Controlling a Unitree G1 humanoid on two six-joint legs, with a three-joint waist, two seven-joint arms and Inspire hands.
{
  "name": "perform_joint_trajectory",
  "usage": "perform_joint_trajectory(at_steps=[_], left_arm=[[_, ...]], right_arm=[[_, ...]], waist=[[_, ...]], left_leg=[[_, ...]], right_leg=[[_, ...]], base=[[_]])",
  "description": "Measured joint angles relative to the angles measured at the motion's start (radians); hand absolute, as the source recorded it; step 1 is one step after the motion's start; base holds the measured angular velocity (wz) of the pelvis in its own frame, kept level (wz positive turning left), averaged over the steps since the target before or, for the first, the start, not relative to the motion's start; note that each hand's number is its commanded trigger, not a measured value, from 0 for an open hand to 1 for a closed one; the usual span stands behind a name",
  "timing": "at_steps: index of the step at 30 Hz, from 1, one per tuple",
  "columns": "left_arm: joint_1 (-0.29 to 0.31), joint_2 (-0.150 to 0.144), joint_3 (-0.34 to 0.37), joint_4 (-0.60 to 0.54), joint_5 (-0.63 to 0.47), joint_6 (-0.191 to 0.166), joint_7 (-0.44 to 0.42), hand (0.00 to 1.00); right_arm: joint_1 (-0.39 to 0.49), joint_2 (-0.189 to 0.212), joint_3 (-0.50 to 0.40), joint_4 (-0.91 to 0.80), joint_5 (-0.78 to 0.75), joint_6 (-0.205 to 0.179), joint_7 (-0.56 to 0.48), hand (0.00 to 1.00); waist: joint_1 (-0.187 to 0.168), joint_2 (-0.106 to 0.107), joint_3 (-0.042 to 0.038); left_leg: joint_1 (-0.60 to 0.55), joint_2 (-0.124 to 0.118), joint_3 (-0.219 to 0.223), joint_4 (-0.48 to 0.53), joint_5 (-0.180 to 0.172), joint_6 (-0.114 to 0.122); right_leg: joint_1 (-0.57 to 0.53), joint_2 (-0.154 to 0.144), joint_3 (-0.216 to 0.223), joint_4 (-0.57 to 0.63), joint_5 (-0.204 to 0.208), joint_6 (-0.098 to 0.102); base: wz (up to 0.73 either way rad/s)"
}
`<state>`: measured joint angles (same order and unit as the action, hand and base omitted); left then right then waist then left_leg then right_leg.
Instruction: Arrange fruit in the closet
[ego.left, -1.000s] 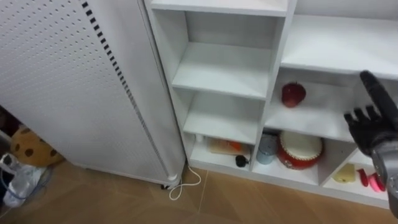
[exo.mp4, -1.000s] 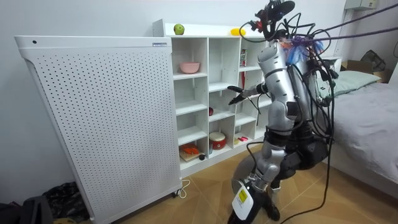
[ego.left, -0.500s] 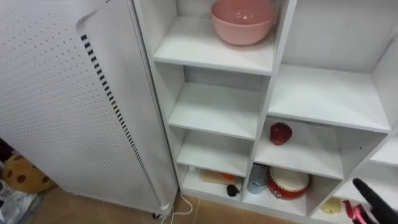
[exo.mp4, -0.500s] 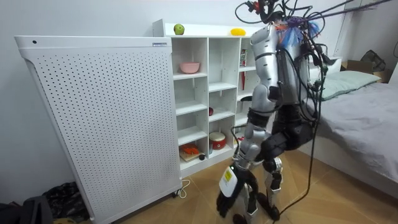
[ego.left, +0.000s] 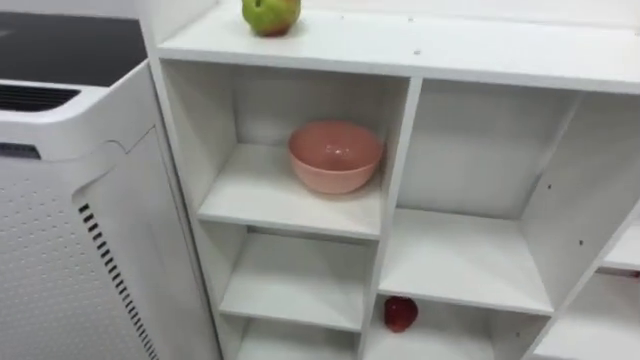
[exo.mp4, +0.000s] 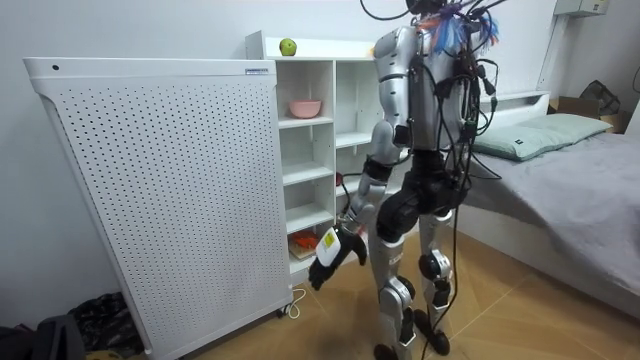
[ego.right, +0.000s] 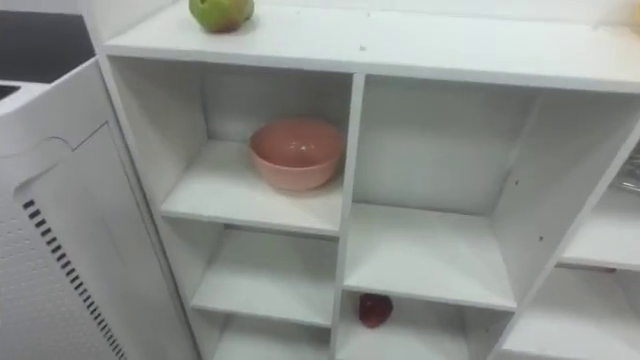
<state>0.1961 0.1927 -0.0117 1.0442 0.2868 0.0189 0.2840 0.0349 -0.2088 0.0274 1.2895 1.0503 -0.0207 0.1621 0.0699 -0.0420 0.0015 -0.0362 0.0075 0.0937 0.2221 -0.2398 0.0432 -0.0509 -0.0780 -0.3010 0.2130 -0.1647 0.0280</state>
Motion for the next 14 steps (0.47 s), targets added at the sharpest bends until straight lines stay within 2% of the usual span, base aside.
perform_joint_trajectory(at_steps=[3,6,10,14], left_arm=[[-0.001,-0.026,0.047,-0.003,-0.002,-0.005,0.009,0.00],[-0.007,-0.036,0.047,0.002,-0.003,-0.003,0.009,0.00],[-0.007,-0.055,0.066,0.016,-0.001,-0.002,-0.004,0.00],[-0.004,-0.089,0.139,0.037,-0.001,0.003,-0.013,0.00]], right_arm=[[0.029,0.021,0.003,0.028,-0.213,0.001,0.001,0.00],[0.047,0.035,0.021,0.041,-0.336,0.008,-0.009,0.00],[0.046,0.052,0.021,0.075,-0.434,0.023,-0.020,0.00],[0.047,0.061,0.005,0.112,-0.489,0.026,-0.013,0.00]], waist=[[-0.016,-0.008,0.0001],[-0.018,-0.014,-0.0001],[-0.021,-0.011,-0.0002],[-0.018,-0.008,0.0007]], left_leg=[[0.061,0.002,0.013,-0.029,0.000,0.000],[0.093,0.003,0.014,-0.046,0.000,0.000],[0.124,0.002,0.016,-0.054,0.000,-0.001],[0.152,0.004,0.020,-0.063,-0.001,-0.002]], right_leg=[[0.050,0.007,0.011,-0.018,0.004,0.006],[0.080,0.010,0.017,-0.031,0.007,0.010],[0.107,0.013,0.025,-0.038,0.007,0.011],[0.124,0.022,0.051,-0.045,0.012,0.008]], base=[[-0.13],[-0.05],[-0.05],[-0.11]])
